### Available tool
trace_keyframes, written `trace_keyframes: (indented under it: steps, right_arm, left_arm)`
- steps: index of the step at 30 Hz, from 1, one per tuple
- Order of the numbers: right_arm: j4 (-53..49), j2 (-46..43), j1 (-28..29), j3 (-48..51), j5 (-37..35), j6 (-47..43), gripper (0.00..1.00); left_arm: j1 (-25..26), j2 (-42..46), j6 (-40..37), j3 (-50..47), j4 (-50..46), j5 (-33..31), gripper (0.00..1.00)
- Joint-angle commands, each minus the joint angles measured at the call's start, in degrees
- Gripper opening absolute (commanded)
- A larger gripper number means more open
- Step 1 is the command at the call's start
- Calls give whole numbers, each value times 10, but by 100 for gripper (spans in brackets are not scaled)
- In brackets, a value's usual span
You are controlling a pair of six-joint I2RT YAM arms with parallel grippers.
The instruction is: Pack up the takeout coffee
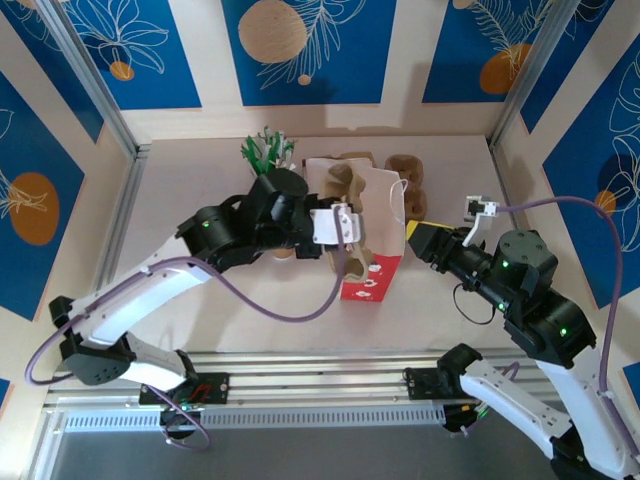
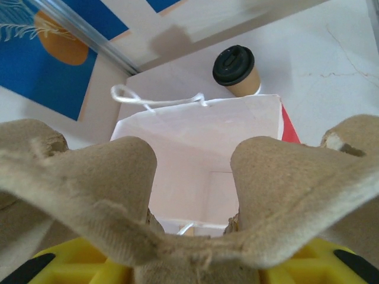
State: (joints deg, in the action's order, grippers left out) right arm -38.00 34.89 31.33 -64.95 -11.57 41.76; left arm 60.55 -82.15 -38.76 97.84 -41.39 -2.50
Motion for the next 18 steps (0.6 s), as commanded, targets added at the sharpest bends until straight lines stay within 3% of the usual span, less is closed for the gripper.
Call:
trace_keyframes:
  steps: [1, 6, 9, 14, 18]
  right_arm:
    - [-13, -7, -33, 15, 23, 27, 44]
    - [-33, -5, -97, 30, 55, 48, 44]
    - [-24, -3, -150, 44, 117, 56, 44]
    - [3, 0, -235, 81, 232, 70, 44]
    - [17, 12, -269, 107, 290, 69, 47]
  left_arm:
    - [27, -42, -45, 41, -35, -56, 42]
    - [45, -102, -93, 77, -28, -143, 42]
    - [45, -124, -109, 100, -16, -183, 42]
    - [43, -138, -115, 157, -26, -198, 41]
    - [43, -136, -115, 181, -38, -203, 41]
